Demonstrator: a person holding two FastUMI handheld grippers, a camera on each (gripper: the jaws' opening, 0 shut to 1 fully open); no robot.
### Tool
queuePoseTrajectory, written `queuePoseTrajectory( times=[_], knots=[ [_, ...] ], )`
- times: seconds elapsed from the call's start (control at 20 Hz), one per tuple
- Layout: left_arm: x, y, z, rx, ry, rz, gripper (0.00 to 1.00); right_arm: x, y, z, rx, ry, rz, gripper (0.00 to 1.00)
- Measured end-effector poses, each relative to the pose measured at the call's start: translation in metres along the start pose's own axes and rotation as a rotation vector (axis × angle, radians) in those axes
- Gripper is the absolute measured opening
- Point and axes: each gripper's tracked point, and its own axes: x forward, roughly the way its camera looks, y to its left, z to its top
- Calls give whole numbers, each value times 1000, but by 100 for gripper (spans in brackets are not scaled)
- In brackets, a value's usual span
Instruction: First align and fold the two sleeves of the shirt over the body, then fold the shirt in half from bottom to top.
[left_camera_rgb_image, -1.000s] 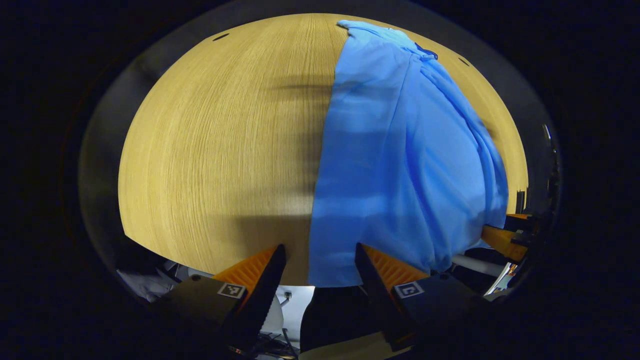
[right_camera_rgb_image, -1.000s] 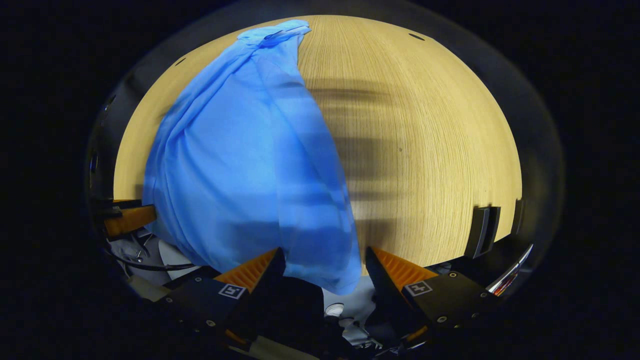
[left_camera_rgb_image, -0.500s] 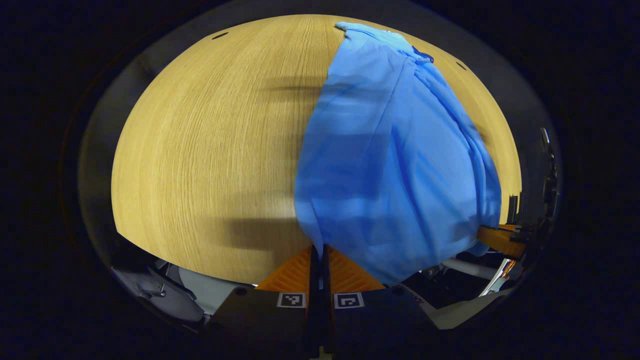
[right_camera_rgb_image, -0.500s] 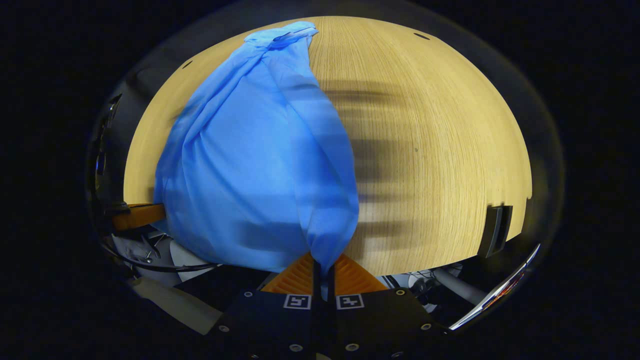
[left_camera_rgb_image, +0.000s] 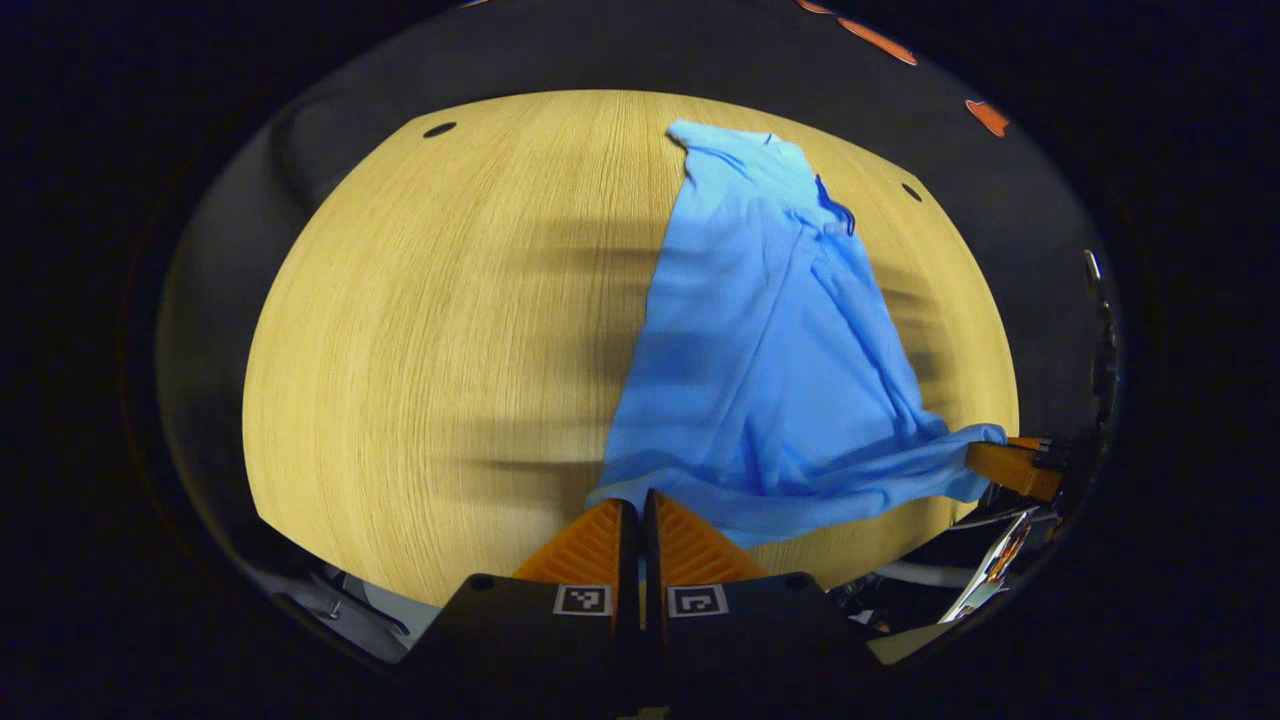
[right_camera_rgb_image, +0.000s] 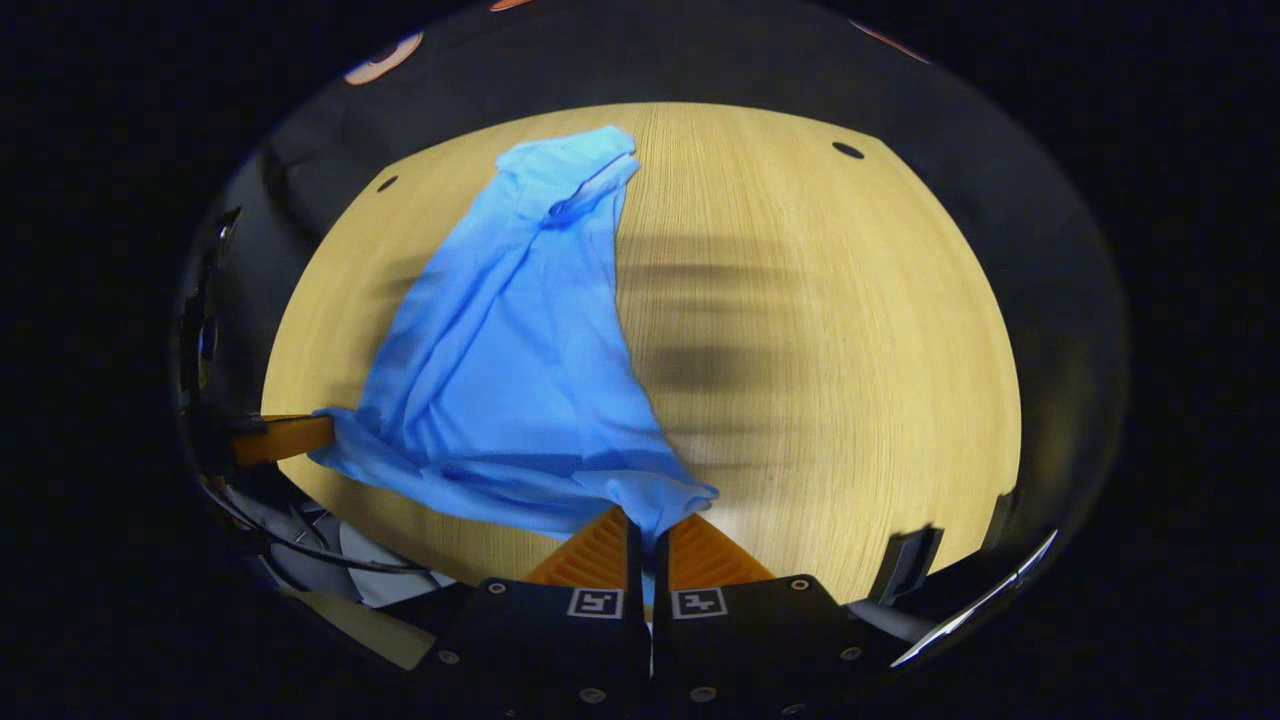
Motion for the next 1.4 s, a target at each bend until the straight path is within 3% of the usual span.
queuePoseTrajectory(
  times=[0.4,0.8,1.1,1.4],
  knots=[
    [10,2,118,53,-107,4,7,-2,-10,118,-41,-133,-19,4],
    [22,16,254,43,-187,1,7,16,-14,228,-79,-214,-37,4],
    [41,22,313,68,-217,33,7,46,-16,287,-88,-229,-41,3],
    [93,34,360,127,-242,80,7,94,-24,330,-91,-243,-54,3]
  ],
)
